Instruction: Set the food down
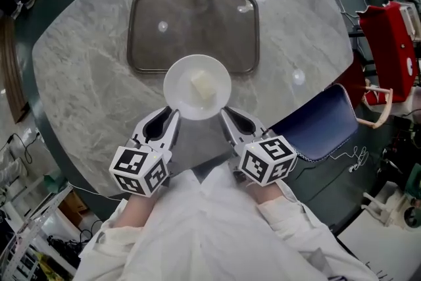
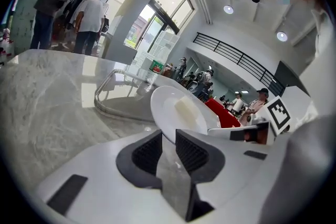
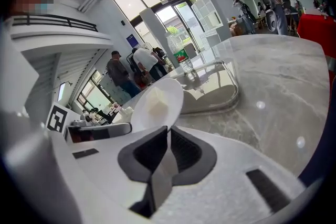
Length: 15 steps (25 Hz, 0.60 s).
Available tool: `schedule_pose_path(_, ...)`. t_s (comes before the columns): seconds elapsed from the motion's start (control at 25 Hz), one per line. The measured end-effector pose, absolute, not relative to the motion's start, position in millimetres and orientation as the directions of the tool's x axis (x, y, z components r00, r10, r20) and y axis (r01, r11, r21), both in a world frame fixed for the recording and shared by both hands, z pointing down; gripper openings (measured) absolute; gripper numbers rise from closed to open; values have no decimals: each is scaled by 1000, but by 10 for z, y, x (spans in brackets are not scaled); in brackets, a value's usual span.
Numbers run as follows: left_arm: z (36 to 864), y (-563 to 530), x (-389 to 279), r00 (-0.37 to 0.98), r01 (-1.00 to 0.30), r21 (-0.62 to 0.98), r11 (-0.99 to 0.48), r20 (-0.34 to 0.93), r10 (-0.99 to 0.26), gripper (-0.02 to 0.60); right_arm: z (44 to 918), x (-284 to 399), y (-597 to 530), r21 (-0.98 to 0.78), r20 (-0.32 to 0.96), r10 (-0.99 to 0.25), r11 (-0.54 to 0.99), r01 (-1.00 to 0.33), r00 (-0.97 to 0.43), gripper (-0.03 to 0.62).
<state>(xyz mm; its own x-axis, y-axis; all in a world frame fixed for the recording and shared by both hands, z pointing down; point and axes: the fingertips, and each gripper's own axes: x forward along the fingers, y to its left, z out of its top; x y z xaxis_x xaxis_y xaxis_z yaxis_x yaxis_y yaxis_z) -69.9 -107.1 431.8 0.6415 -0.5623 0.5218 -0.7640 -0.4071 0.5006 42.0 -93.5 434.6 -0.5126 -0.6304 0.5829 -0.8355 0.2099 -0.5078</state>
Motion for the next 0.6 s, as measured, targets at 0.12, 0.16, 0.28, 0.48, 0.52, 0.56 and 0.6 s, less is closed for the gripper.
schedule_pose_path(0.12, 4282, -1223, -627, 637, -766, 500, -403, 512, -576, 69, 4315, 494, -1097, -503, 579, -630, 224, -835, -518, 17)
schedule_pose_path(0.16, 4272, -1265, -603, 635, -767, 499, -402, 510, -580, 69, 4310, 519, -1144, -502, 578, -630, 226, -835, -518, 16)
schedule_pose_path(0.28, 4255, -1397, -543, 633, -769, 497, -402, 502, -590, 69, 4305, 579, -1282, -497, 577, -631, 232, -836, -518, 16)
schedule_pose_path(0.48, 4293, -1607, -529, 619, -779, 490, -392, 500, -605, 69, 4332, 597, -1505, -498, 570, -627, 250, -830, -531, 15)
schedule_pose_path(0.52, 4305, -1641, -531, 616, -781, 489, -389, 501, -608, 69, 4341, 596, -1543, -499, 569, -624, 255, -828, -535, 15)
schedule_pose_path(0.56, 4313, -1674, -531, 614, -783, 489, -386, 501, -610, 69, 4347, 597, -1580, -500, 568, -622, 258, -826, -539, 15)
schedule_pose_path(0.6, 4318, -1708, -527, 611, -784, 488, -384, 502, -612, 71, 4350, 600, -1618, -502, 567, -620, 262, -824, -543, 15)
